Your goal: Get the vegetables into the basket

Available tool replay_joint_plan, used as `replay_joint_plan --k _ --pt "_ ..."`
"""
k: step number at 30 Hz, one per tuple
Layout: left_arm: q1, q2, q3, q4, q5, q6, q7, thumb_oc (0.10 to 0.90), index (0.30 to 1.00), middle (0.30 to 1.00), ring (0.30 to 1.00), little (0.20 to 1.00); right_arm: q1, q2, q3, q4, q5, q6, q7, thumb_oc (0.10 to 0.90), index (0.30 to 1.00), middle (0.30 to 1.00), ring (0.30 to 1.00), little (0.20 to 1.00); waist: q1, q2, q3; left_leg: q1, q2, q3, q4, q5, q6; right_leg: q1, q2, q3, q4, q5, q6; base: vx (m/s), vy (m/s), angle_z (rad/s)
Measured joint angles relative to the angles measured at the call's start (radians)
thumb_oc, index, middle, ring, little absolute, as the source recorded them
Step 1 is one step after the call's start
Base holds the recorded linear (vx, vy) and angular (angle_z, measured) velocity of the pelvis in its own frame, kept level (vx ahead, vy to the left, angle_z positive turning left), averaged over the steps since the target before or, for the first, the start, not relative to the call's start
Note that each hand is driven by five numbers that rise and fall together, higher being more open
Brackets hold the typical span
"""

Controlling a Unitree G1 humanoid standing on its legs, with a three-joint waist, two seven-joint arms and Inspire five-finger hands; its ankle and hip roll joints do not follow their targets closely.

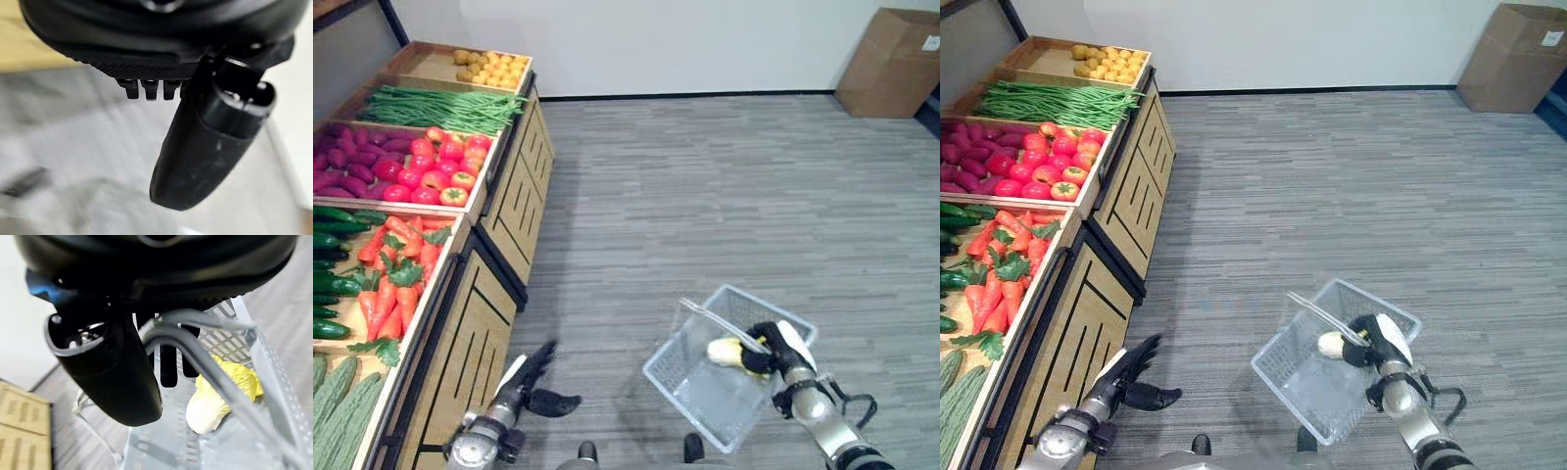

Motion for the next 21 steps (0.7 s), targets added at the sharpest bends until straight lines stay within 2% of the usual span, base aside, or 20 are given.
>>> replay_joint_plan --k 1,3,4,8,11,21 --pt "0.0 -0.016 0.003 0.039 0.01 0.004 0.003 0.9 1.0 1.0 1.0 1.0 0.001 0.001 -0.004 0.014 0.0 0.0 -0.002 0.4 0.3 0.3 0.3 0.3 -0.001 0.001 0.0 0.0 0.0 0.0 0.0 0.0 0.0 0.0 0.0 0.001 0.0 0.0 0.0 0.0 0.0 0.0" --pt "-0.05 -0.093 -0.002 0.247 0.193 0.006 0.059 0.9 1.0 1.0 1.0 1.0 0.014 0.031 -0.079 0.076 0.005 -0.016 -0.018 0.4 0.3 0.3 0.3 0.3 -0.001 0.003 -0.01 -0.002 -0.002 -0.001 0.0 0.0 0.0 -0.002 -0.002 -0.004 0.0 -0.001 0.0 -0.01 -0.021 0.04" --pt "-0.049 -0.108 -0.008 0.264 0.248 0.045 0.076 0.9 1.0 1.0 1.0 1.0 0.015 0.033 -0.076 0.082 0.011 -0.007 -0.021 0.4 0.3 0.3 0.3 0.3 -0.003 -0.001 -0.013 -0.003 -0.001 -0.001 0.0 0.0 0.0 -0.006 -0.002 -0.003 0.0 -0.003 0.0 0.0 0.0 0.0" --pt "-0.08 -0.152 -0.041 0.401 0.42 0.046 0.148 0.9 1.0 1.0 1.0 1.0 0.036 0.038 -0.075 0.09 0.018 -0.008 -0.024 0.4 0.3 0.3 0.3 0.3 -0.005 0.0 -0.015 -0.009 0.001 -0.001 0.0 -0.001 0.002 -0.007 0.0 -0.003 0.0 -0.003 -0.001 0.0 -0.007 -0.01" --pt "-0.111 -0.221 0.06 0.546 0.426 0.07 0.19 0.9 1.0 1.0 1.0 1.0 0.046 0.04 -0.075 0.09 0.018 -0.009 -0.026 0.4 0.3 0.3 0.3 0.3 -0.012 0.001 -0.022 -0.011 0.002 0.002 0.0 -0.004 0.005 -0.015 0.002 0.002 0.0 -0.003 -0.001 0.01 -0.036 -0.04" --pt "-0.105 -0.236 0.067 0.573 0.424 0.111 0.196 0.9 1.0 1.0 1.0 1.0 0.053 0.041 -0.057 0.087 0.018 -0.009 -0.023 0.4 0.3 0.3 0.3 0.3 -0.013 -0.009 -0.021 -0.013 0.014 0.007 0.0 -0.006 0.002 -0.02 0.013 0.005 0.002 -0.007 0.001 0.02 -0.061 -0.01"
